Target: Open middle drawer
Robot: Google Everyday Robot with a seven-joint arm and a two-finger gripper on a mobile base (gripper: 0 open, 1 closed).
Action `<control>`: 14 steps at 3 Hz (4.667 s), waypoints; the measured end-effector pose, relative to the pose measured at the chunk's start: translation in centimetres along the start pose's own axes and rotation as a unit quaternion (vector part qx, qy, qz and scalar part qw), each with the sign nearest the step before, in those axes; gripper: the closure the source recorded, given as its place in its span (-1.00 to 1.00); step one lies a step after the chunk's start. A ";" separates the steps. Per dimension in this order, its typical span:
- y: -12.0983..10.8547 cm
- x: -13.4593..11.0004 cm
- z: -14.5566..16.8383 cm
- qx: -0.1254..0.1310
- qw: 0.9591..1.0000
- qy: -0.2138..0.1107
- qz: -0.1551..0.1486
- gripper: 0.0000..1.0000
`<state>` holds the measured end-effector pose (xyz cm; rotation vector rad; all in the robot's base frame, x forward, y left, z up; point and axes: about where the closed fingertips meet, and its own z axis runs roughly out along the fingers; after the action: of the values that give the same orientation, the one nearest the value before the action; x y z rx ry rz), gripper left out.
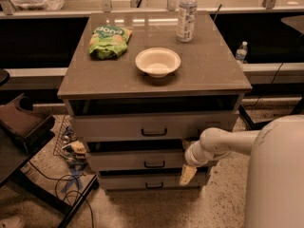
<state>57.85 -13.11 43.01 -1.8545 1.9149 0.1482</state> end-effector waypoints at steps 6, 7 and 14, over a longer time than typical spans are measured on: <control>1.4 0.4 -0.4 -0.004 1.000 0.015 0.013 1.00; 1.4 0.3 -0.5 -0.004 1.000 0.015 0.013 1.00; 7.0 3.5 -3.4 -0.055 0.996 0.036 0.065 1.00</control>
Offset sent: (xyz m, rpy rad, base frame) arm -0.0207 0.0023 -0.0255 -0.0921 0.0533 -0.0018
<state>50.29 -17.03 42.93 -1.8263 2.1171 0.2369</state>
